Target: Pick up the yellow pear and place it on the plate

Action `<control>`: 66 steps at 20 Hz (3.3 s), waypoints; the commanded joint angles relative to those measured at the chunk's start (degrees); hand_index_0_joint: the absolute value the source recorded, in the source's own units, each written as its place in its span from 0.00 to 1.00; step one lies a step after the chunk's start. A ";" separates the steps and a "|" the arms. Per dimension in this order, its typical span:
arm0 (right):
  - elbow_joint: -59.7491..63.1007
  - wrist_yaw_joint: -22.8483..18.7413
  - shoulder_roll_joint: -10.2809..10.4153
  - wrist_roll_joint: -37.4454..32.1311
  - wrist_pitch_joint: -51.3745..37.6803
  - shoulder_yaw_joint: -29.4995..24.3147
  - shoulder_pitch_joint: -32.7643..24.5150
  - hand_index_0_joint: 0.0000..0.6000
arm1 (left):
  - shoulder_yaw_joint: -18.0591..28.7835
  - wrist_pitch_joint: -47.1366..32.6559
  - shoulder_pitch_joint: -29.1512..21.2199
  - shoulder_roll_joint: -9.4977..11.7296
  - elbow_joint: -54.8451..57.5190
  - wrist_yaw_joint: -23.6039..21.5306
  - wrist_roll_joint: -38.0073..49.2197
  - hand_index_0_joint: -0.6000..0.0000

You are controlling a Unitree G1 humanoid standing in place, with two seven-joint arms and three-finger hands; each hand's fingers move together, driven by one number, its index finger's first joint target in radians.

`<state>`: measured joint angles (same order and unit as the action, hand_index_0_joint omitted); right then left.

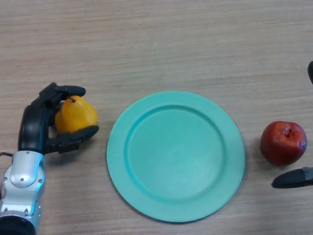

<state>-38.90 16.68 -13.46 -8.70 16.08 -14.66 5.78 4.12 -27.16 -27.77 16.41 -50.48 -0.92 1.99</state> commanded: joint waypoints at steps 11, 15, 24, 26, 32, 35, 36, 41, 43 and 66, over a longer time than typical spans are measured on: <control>-3.12 -1.18 -1.23 -1.09 -4.91 -3.24 -1.48 0.00 | 0.40 3.55 6.54 0.54 35.38 2.20 3.95 0.00; -2.72 -1.23 -1.32 -0.93 -5.45 -3.26 -1.68 0.00 | -3.98 19.46 11.68 -3.25 51.22 9.27 7.43 0.00; -3.85 -0.38 -1.14 -3.21 -4.73 -4.66 -0.84 0.00 | -16.17 17.61 11.65 -5.52 44.48 7.41 2.79 0.00; -3.87 -0.25 -1.14 -3.34 -4.52 -4.82 -0.87 0.00 | -16.88 17.83 11.30 -5.52 42.88 7.16 1.16 0.00; -4.30 0.73 -0.98 -1.64 -5.55 -5.45 -0.31 0.00 | -17.84 21.07 10.31 -5.53 40.21 5.79 -6.64 0.08; -5.16 0.85 -0.95 -1.78 -4.08 -5.51 -0.19 0.00 | -17.85 19.66 10.29 -5.53 39.84 5.67 -7.39 0.67; -5.92 0.94 -0.84 -1.65 -3.41 -5.54 -0.20 0.00 | -17.11 18.52 10.57 -5.53 40.41 6.19 -9.09 0.91; -6.36 0.98 -1.41 -0.71 -2.13 -5.00 -1.17 0.00 | -13.07 26.56 13.54 -5.53 52.69 12.49 -6.10 1.00; -6.57 1.04 -1.80 -0.96 -1.85 -5.51 -1.91 0.00 | -11.44 31.51 14.66 -5.53 59.27 14.54 -3.96 1.00; 4.21 0.30 -4.03 -1.19 -9.43 -2.48 -5.77 0.00 | 10.41 31.23 18.68 3.60 71.55 4.87 11.01 1.00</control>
<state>-31.50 17.69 -15.19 -8.35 15.04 -14.97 1.74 11.83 13.71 -7.67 17.11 18.64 5.31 14.98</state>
